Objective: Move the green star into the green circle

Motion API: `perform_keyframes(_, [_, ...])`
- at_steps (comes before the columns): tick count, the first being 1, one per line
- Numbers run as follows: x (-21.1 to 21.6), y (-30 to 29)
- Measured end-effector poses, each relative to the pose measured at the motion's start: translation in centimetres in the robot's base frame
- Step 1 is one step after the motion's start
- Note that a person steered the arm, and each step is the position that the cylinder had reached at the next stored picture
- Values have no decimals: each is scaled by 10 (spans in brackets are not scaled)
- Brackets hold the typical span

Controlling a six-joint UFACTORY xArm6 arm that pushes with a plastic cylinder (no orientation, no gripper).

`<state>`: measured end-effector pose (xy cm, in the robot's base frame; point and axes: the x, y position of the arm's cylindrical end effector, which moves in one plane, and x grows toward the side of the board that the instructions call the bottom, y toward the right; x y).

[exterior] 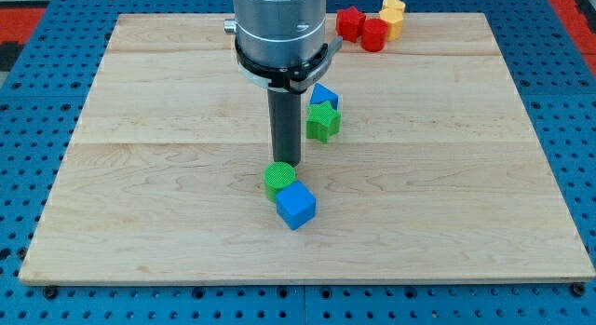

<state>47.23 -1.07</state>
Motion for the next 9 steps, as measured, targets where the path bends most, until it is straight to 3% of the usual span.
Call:
perform_keyframes(2, [-112, 22])
perform_keyframes(4, [-183, -44])
perform_keyframes(5, [-188, 43])
perform_keyframes(6, [-193, 81])
perform_keyframes(7, [-205, 81])
perform_keyframes(9, [-150, 80])
